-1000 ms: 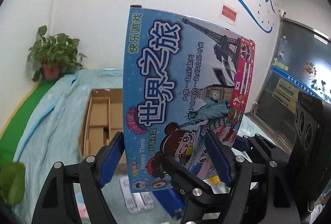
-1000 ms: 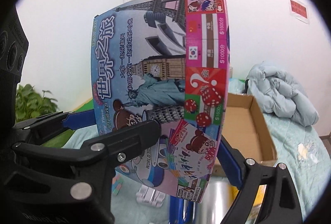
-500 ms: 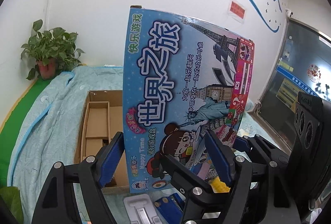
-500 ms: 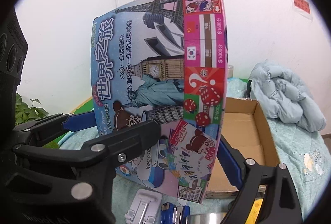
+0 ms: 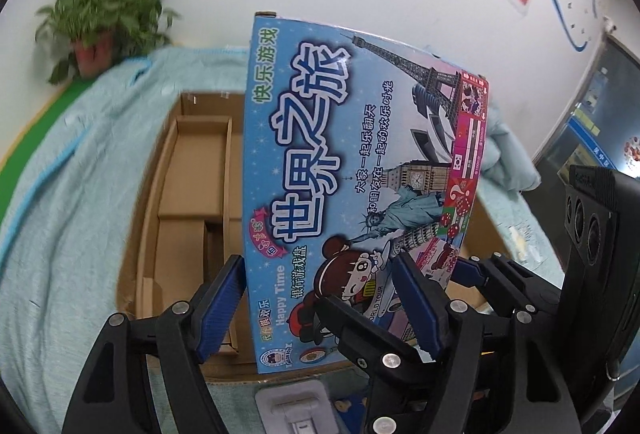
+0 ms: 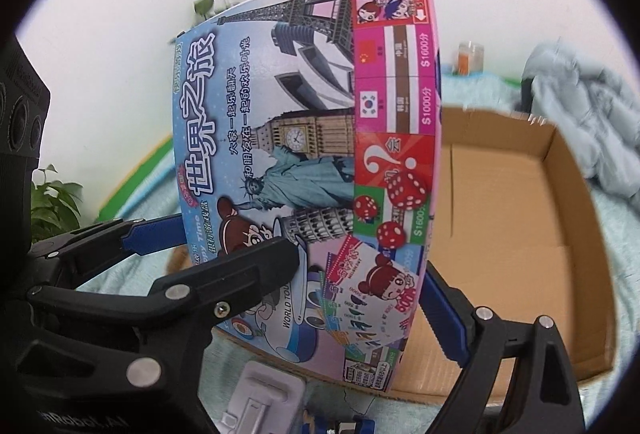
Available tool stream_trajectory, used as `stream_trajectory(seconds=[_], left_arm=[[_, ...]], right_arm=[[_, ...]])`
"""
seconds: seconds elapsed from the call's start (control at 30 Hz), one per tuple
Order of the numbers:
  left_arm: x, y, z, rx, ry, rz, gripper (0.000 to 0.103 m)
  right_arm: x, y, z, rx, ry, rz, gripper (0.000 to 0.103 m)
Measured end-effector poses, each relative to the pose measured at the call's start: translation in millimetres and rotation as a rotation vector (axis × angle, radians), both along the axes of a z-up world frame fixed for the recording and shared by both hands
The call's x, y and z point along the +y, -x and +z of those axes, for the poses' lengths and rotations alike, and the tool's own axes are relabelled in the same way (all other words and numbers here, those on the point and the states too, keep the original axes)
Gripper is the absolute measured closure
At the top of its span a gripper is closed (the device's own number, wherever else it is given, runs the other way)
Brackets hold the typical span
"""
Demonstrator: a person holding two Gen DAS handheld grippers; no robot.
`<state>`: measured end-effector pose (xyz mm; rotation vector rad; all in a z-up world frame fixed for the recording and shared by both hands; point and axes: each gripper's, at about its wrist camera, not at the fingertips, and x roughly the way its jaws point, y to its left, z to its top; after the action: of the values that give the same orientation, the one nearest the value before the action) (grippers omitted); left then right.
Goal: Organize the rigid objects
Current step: 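Lower the game box into the cardboard box beside the insert and release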
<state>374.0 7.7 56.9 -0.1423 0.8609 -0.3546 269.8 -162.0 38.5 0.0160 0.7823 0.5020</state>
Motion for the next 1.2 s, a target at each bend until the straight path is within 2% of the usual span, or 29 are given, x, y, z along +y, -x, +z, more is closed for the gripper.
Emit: stream_trajectory(seconds=[0.13,0.27,0.47,0.67,0.93,1.0,1.1,1.2], left_arm=[[3,-18,-32,0.074,0.016,0.012,0.04],[4,-30,-53,0.121,-0.005,0.027,0.042],[10,-38,-67,0.146,-0.023,0.056,0.047],[11,-32,-64,0.152,-0.048,0.081,0.062],[20,-15,-48,0.112,-0.031,0.067,0.064],[27,-7,-42,0.095,-0.02,0.073,0.064],[33,4,-36,0.076,-0.022,0.073,0.064],[37,19,-27,0.032,-0.016,0.062,0.064]], right_arm=[[-1,-17,-23,0.111,-0.007,0.003,0.012],[0,-27,-44,0.21,0.001,0.015,0.013],[11,-32,-50,0.273,0.049,0.031,0.013],[14,-47,-54,0.318,0.062,0.029,0.013],[5,-63,-59,0.403,0.035,0.026,0.013],[4,-66,-59,0.402,0.03,0.02,0.017],[6,-71,-57,0.386,0.077,0.005,0.039],[3,-79,-58,0.375,0.102,0.022,0.039]])
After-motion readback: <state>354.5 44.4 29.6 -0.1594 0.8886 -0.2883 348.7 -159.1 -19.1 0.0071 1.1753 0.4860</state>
